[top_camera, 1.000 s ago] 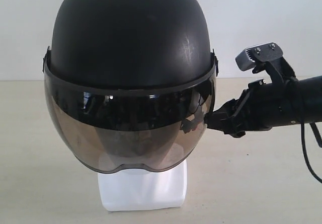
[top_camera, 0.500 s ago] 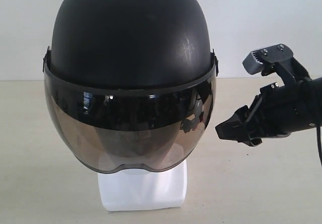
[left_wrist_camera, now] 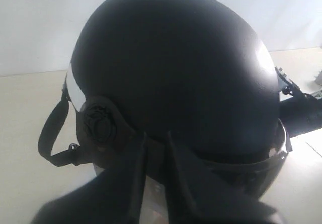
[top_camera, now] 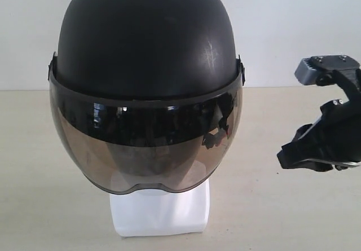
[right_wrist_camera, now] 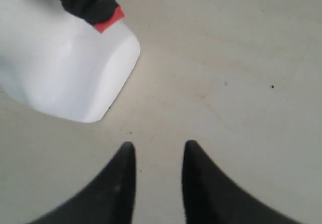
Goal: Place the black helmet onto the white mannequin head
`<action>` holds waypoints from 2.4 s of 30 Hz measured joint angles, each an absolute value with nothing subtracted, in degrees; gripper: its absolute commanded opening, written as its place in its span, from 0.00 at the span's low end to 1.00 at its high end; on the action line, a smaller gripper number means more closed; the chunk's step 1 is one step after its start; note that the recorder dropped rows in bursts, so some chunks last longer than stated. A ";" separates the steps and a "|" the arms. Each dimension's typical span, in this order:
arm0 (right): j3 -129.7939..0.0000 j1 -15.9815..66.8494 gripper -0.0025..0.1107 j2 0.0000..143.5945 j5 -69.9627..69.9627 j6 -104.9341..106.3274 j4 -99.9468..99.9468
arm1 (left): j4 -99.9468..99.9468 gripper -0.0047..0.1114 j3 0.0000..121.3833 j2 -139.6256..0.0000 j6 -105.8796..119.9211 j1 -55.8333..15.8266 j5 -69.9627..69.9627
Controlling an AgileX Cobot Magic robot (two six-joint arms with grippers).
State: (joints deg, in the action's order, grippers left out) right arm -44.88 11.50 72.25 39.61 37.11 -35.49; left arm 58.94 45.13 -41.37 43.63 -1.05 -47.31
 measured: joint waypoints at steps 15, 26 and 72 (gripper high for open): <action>-44.88 11.50 0.02 54.37 53.38 26.87 -30.52 | 62.62 0.15 45.13 -35.43 43.96 -1.05 -50.59; -44.88 11.50 0.02 53.22 53.51 26.74 -30.52 | 62.94 0.15 45.13 -34.20 43.61 -1.05 -52.02; -44.88 11.50 0.02 53.19 53.60 26.65 -30.71 | 1.48 0.15 1.62 -0.12 -2.30 -1.05 0.47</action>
State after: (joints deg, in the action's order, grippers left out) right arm -44.88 11.50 53.19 53.60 26.65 -30.71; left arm 1.48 1.62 -0.12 -2.30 -1.05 0.47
